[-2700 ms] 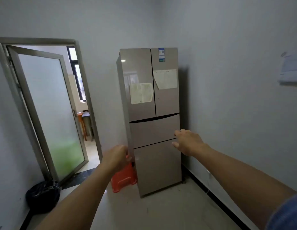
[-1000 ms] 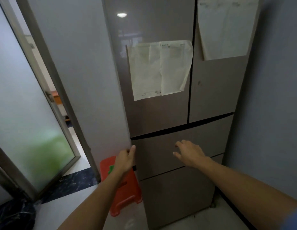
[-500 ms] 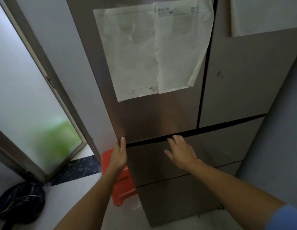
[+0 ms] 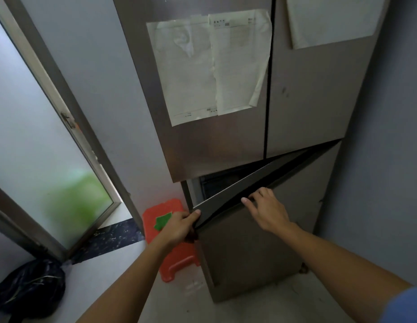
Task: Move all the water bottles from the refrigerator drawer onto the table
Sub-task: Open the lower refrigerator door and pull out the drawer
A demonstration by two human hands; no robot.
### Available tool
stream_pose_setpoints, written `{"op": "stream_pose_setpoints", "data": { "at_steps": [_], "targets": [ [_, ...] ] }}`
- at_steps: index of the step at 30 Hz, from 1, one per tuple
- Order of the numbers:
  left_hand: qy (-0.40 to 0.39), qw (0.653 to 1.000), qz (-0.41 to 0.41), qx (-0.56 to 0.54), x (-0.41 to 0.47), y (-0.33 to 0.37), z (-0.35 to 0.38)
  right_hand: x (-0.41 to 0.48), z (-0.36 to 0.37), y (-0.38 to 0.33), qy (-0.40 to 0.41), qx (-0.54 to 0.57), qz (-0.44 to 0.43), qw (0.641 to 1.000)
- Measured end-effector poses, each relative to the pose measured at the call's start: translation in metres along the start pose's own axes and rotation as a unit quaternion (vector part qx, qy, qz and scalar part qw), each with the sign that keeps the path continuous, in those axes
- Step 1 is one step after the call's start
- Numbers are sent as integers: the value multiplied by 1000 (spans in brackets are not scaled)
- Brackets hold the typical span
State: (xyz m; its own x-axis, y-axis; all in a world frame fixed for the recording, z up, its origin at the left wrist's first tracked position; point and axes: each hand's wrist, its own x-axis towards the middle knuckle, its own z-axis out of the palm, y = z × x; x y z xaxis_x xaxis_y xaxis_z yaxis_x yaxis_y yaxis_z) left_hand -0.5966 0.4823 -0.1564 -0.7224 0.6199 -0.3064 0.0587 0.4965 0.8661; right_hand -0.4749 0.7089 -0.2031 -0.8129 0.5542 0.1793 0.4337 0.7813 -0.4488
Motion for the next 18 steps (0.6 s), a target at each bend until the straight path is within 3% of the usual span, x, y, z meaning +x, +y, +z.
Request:
{"op": "stream_pose_setpoints", "data": {
  "at_steps": [5, 11, 18],
  "targets": [
    [-142, 986, -8, 87, -54, -1, 20, -65, -24, 17, 15, 8, 56, 998],
    [-148, 966, 69, 200, -68, 15, 60, -134, -92, 39, 34, 99, 160, 982],
    [-182, 931, 133, 286, -64, 67, 139, -199, -166, 97, -48, 53, 215, 974]
  ]
}}
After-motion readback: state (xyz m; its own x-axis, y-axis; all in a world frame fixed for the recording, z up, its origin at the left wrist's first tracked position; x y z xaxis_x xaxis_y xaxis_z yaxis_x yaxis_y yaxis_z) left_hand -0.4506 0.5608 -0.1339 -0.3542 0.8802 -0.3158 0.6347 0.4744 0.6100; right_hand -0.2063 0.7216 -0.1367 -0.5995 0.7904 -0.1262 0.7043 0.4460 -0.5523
